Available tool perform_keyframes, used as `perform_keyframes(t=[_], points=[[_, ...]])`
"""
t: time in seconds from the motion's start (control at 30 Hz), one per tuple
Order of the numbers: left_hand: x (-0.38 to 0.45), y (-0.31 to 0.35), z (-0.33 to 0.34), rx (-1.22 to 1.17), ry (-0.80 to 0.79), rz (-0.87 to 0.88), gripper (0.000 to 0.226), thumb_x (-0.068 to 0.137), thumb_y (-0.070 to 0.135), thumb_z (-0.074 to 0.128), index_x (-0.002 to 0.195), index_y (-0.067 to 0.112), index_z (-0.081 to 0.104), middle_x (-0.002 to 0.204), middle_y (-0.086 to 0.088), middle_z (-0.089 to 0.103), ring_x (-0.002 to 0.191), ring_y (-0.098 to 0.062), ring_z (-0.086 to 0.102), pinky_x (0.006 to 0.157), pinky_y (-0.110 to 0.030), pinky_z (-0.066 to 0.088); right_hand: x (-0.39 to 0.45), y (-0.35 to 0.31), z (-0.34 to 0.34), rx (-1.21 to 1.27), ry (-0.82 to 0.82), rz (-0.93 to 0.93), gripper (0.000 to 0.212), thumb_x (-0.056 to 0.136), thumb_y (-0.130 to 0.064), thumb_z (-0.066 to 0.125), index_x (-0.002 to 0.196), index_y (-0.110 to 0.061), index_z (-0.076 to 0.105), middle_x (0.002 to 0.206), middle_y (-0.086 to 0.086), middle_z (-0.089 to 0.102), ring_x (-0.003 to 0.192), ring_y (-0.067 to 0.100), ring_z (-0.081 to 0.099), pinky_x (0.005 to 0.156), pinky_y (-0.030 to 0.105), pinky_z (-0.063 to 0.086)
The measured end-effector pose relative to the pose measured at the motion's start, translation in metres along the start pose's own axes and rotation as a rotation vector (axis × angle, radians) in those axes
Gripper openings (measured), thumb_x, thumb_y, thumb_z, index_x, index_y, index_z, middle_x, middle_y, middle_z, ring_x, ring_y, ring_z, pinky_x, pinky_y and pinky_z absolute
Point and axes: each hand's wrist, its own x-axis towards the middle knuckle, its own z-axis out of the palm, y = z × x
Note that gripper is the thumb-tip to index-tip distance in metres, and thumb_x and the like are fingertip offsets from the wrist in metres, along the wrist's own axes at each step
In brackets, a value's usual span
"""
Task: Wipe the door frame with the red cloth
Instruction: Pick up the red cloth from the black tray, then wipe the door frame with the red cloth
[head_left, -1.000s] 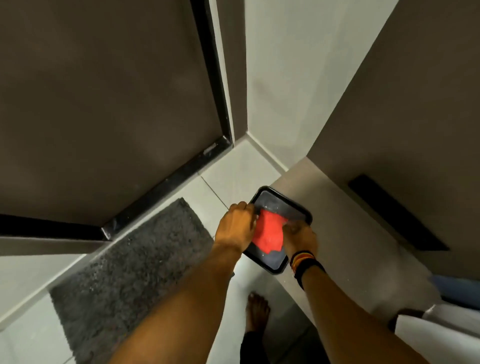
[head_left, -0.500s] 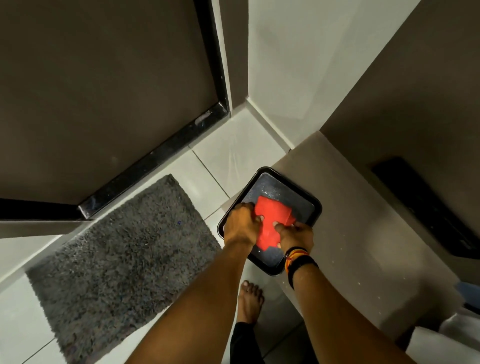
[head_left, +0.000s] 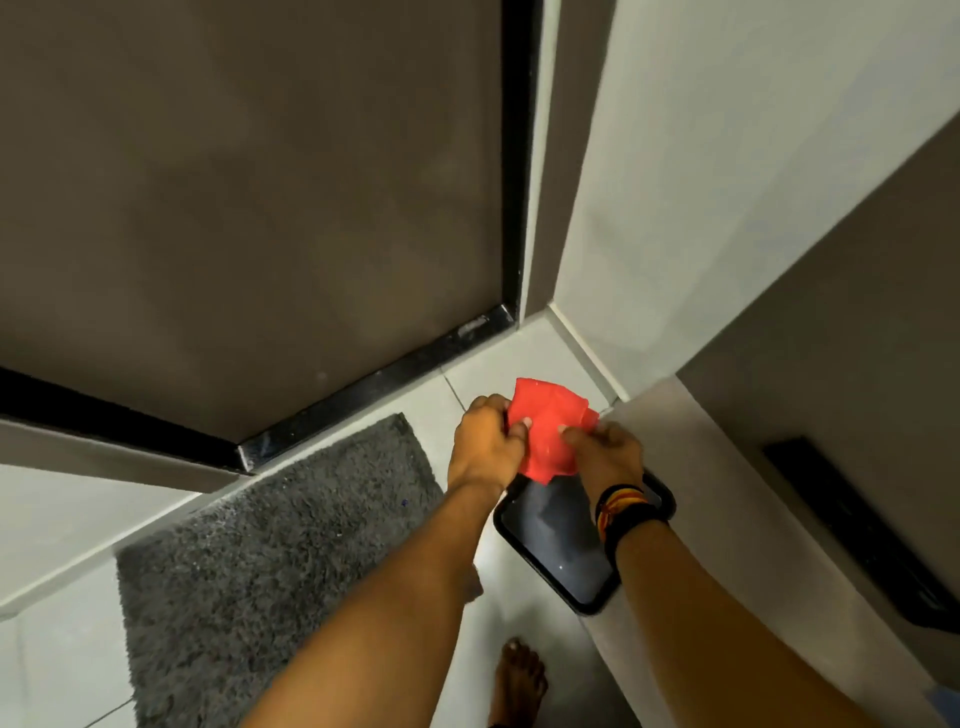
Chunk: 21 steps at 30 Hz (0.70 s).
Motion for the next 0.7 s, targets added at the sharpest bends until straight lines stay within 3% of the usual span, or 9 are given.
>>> perform_keyframes(t=[0.07,0.13,0.2,0.27,0.33,0.47,0.57,0.7], points=[[-0.003,0.014,-0.046,-0.029,0.07,0.056,0.019,0.095,0.029,0.066,0.103,0.012,0.067,0.114,-0.011,0.066,0.099,-0.032,0.066,0.092,-0.04,0.054,-0.024,-0.035,0.019,0.0,-0.046,-0.074,0.014,0.074,-0.009,0.082,0.078,-0.013,0.069,0.07,-0.001,0.074,0.069,0.024,0.07,0.058,0.022,0.057],[-0.01,0.026,-0.087,-0.048,0.139,0.1,0.016,0.094,0.028,0.067,0.1,0.013,0.067,0.108,-0.01,0.065,0.097,-0.032,0.064,0.086,-0.037,0.05,-0.048,-0.068,0.037,0.036,-0.096,-0.104,0.03,0.075,-0.008,0.083,0.101,-0.001,0.071,0.095,0.017,0.077,0.089,0.035,0.075,0.081,0.037,0.063],[-0.021,0.034,-0.131,-0.053,0.203,0.122,0.016,0.092,0.029,0.068,0.098,0.015,0.066,0.099,-0.004,0.062,0.094,-0.03,0.063,0.078,-0.033,0.043,-0.078,-0.101,0.055,0.044,-0.125,-0.16,0.039,0.074,-0.008,0.083,0.109,0.001,0.069,0.107,0.023,0.076,0.096,0.037,0.074,0.09,0.046,0.061],[-0.036,0.043,-0.185,-0.072,0.282,0.151,0.018,0.09,0.032,0.068,0.099,0.016,0.065,0.097,-0.003,0.061,0.092,-0.029,0.062,0.076,-0.034,0.043,-0.118,-0.138,0.076,0.063,-0.167,-0.22,0.033,0.075,-0.006,0.083,0.104,0.001,0.069,0.106,0.023,0.075,0.089,0.034,0.074,0.082,0.04,0.063],[-0.054,0.055,-0.24,-0.074,0.353,0.212,0.021,0.089,0.031,0.069,0.103,0.016,0.067,0.102,-0.007,0.064,0.096,-0.031,0.062,0.084,-0.038,0.049,-0.16,-0.178,0.097,0.089,-0.214,-0.293,0.023,0.076,-0.001,0.082,0.093,-0.007,0.067,0.098,0.021,0.071,0.076,0.025,0.067,0.064,0.026,0.059],[-0.098,0.079,-0.363,-0.077,0.503,0.3,0.028,0.09,0.03,0.068,0.111,0.012,0.065,0.112,-0.011,0.065,0.111,-0.03,0.059,0.099,-0.041,0.047,-0.253,-0.259,0.147,0.073,-0.36,-0.435,0.024,0.079,0.003,0.077,0.101,-0.001,0.068,0.101,0.023,0.07,0.071,0.021,0.063,0.056,0.017,0.057],[-0.151,0.088,-0.495,-0.137,0.68,0.329,0.026,0.087,0.033,0.069,0.105,0.015,0.064,0.102,-0.011,0.071,0.101,-0.034,0.066,0.089,-0.043,0.052,-0.366,-0.324,0.207,0.081,-0.515,-0.569,0.032,0.08,0.0,0.077,0.11,0.005,0.068,0.101,0.023,0.071,0.07,0.019,0.062,0.061,0.021,0.058],[-0.223,0.09,-0.626,-0.176,0.877,0.352,0.029,0.079,0.039,0.069,0.1,0.02,0.063,0.092,-0.01,0.077,0.092,-0.035,0.072,0.08,-0.046,0.057,-0.497,-0.381,0.263,0.133,-0.684,-0.74,0.033,0.083,-0.001,0.075,0.115,0.004,0.067,0.093,0.016,0.067,0.063,0.01,0.057,0.042,0.006,0.047]])
